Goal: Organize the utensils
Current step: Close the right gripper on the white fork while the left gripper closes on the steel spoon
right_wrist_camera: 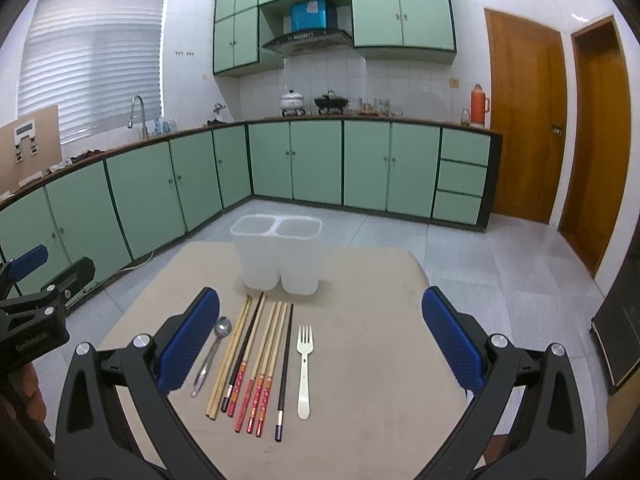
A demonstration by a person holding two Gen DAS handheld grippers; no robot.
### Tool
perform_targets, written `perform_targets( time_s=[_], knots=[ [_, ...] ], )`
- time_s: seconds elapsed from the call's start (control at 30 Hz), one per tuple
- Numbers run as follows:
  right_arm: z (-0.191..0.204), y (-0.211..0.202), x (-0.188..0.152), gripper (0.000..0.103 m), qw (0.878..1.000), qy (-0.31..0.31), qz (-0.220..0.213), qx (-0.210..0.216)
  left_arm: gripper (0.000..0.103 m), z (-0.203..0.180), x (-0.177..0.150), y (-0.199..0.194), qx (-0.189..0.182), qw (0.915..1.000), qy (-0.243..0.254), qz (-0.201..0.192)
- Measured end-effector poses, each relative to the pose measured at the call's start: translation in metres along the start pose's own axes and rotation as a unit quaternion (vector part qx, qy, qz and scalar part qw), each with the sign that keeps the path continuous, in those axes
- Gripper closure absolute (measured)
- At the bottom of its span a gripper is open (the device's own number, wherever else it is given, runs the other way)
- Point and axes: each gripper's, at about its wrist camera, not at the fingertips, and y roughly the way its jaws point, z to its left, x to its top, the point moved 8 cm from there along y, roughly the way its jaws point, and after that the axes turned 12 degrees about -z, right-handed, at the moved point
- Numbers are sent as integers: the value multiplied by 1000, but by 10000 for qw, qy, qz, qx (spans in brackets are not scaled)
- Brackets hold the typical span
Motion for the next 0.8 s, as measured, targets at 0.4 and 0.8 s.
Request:
perform_targets(
  time_s=[0.4, 0.8],
  knots=[
    [-12, 77, -52, 5, 9956, 34, 931, -107, 6, 2, -71, 82, 99, 9939, 126, 1088],
    [-9, 162, -119, 31, 9768, 218, 2124, 142, 14, -18, -132, 148, -71, 9791, 115, 2030]
  ],
)
